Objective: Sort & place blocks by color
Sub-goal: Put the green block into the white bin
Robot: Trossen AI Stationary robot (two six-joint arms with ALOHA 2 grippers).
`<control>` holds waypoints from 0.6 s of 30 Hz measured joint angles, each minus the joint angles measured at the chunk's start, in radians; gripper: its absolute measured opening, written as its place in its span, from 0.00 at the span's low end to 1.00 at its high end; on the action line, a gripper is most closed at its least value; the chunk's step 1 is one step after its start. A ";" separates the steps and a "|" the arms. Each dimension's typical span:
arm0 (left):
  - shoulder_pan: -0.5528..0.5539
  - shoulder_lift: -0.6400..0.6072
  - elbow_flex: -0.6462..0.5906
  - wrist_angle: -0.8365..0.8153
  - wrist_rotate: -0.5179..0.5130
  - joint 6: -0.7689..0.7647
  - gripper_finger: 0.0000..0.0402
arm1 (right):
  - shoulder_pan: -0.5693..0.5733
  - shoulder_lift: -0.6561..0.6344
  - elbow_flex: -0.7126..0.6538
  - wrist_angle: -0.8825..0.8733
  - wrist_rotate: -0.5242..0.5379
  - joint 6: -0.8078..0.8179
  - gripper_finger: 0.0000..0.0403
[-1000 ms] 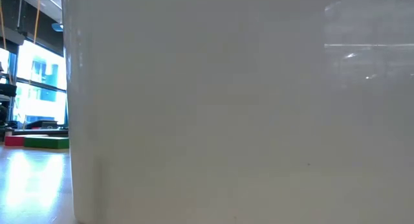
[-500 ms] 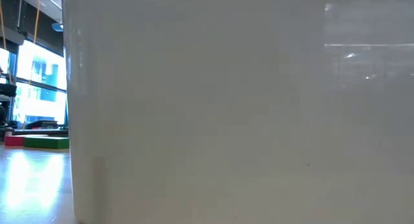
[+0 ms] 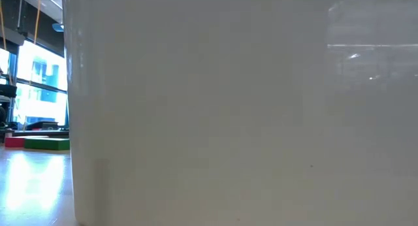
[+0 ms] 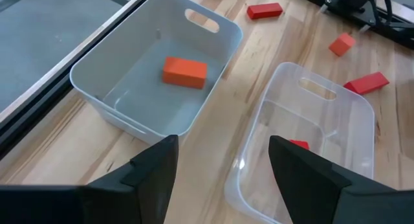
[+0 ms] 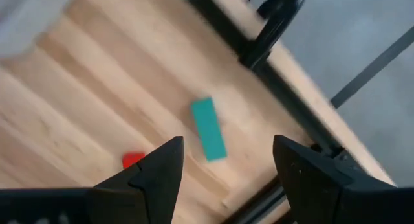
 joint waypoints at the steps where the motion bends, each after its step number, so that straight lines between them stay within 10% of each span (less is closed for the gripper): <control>1: 0.000 0.000 0.000 0.000 0.000 0.000 0.57 | 0.000 0.012 0.000 -0.009 0.000 -0.011 0.57; 18: 0.000 0.001 0.000 0.000 -0.025 0.000 0.57 | 0.025 0.172 0.000 -0.070 0.042 -0.062 0.57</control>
